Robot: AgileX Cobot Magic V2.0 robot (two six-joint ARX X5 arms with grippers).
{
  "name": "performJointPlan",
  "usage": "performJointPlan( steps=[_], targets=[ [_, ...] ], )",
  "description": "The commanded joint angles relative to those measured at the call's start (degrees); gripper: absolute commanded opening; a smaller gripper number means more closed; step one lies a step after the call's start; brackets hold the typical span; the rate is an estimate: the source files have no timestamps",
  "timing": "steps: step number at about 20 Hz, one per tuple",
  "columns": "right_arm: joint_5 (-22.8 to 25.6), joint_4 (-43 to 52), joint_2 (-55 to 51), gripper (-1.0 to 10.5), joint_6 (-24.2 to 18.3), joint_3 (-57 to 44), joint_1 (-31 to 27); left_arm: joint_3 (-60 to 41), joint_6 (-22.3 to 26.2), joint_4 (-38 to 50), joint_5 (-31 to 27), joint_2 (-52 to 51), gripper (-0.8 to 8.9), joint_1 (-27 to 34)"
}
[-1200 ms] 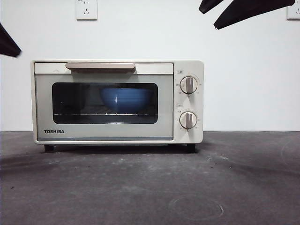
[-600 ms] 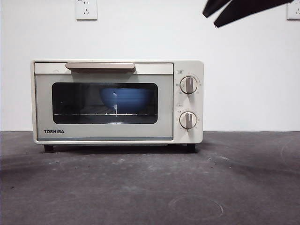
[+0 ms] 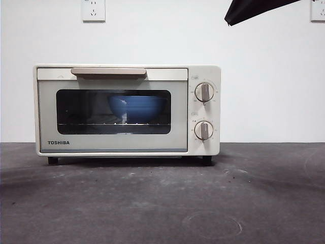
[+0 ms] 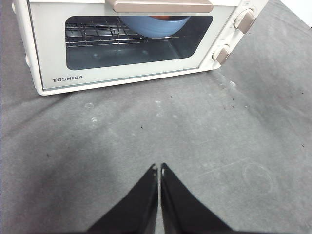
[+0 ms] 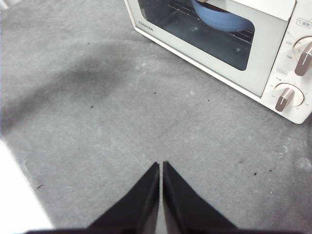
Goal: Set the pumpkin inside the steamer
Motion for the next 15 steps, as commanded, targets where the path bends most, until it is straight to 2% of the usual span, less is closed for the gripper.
performJointPlan(
  steps=[1, 4, 5, 6, 9, 12, 15],
  targets=[
    [0.02, 0.48, 0.31, 0.1, 0.59, 0.50, 0.50, 0.87, 0.96, 0.39, -0.07, 0.02, 0.18, -0.11],
    [0.02, 0.48, 0.31, 0.1, 0.59, 0.50, 0.50, 0.87, 1.92, 0.63, -0.07, 0.02, 0.18, -0.11],
    [0.02, 0.48, 0.31, 0.1, 0.59, 0.50, 0.50, 0.85, 6.36, 1.70, -0.39, -0.20, 0.19, -0.07],
    [0.02, 0.48, 0.31, 0.1, 0.59, 0.50, 0.50, 0.72, 8.55, 3.76, -0.46, -1.14, 0.19, 0.13],
    [0.02, 0.48, 0.31, 0.1, 0.59, 0.50, 0.50, -3.34, 12.74, 19.28, -1.33, -5.70, 0.18, 2.56],
    [0.02, 0.48, 0.31, 0.1, 0.59, 0.50, 0.50, -12.85, 13.53, 34.14, -7.61, -13.16, 0.18, 5.40],
    [0.02, 0.48, 0.31, 0.1, 0.59, 0.50, 0.50, -22.88, 13.53, 40.48, -12.22, -19.98, 0.19, 7.28]
  ],
)
